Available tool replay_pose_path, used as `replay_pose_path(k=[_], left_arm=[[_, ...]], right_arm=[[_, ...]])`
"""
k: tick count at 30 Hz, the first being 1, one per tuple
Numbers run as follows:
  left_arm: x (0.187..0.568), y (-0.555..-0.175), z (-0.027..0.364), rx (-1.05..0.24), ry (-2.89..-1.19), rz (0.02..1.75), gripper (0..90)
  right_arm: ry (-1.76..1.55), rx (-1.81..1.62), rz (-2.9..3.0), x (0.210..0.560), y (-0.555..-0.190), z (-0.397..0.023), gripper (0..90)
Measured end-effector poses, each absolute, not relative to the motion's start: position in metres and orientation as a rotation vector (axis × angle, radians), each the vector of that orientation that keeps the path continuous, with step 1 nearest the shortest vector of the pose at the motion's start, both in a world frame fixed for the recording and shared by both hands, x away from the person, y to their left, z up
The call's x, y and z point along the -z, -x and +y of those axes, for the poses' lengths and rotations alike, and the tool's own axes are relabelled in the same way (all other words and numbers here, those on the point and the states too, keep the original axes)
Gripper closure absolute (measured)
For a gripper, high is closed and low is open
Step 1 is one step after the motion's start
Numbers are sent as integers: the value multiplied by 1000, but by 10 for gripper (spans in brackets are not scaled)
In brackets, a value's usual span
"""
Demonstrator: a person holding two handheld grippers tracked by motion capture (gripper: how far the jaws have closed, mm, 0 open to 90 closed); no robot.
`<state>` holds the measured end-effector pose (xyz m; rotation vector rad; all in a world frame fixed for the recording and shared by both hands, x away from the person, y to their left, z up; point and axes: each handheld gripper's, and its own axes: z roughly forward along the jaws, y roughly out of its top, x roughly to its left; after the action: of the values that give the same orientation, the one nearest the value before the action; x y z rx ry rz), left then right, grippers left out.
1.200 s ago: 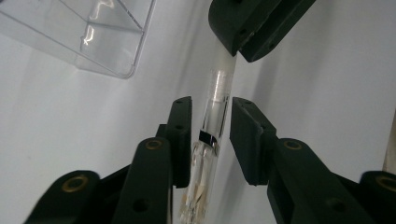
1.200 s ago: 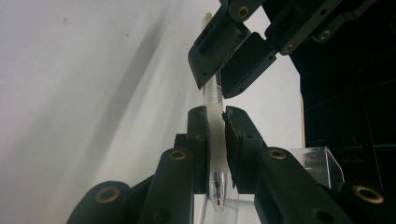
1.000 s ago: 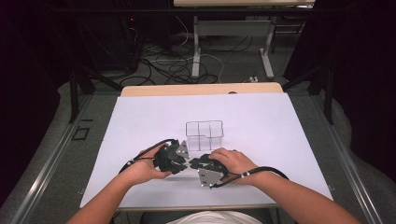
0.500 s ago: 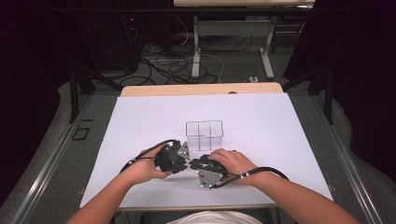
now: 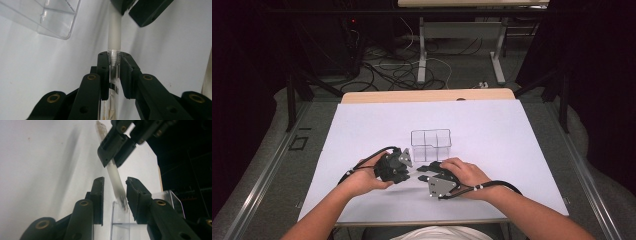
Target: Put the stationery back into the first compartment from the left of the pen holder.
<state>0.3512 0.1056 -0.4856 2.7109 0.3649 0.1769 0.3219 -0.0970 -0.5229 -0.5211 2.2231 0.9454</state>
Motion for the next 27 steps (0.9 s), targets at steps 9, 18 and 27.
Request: replay_pose_path(k=[9,18,27], left_arm=[[477,-357,117,-153,-2660,460,794],[464,-361,126,-128,-2505,586,793],[452,-371,140,-130,-2327,660,793]], right_arm=[[253,-1097,2231,518,-328,-116,553],[33,-1177,2224,517,-332,-130,352],[-279,-1184,2354,519,-338,-147,254]])
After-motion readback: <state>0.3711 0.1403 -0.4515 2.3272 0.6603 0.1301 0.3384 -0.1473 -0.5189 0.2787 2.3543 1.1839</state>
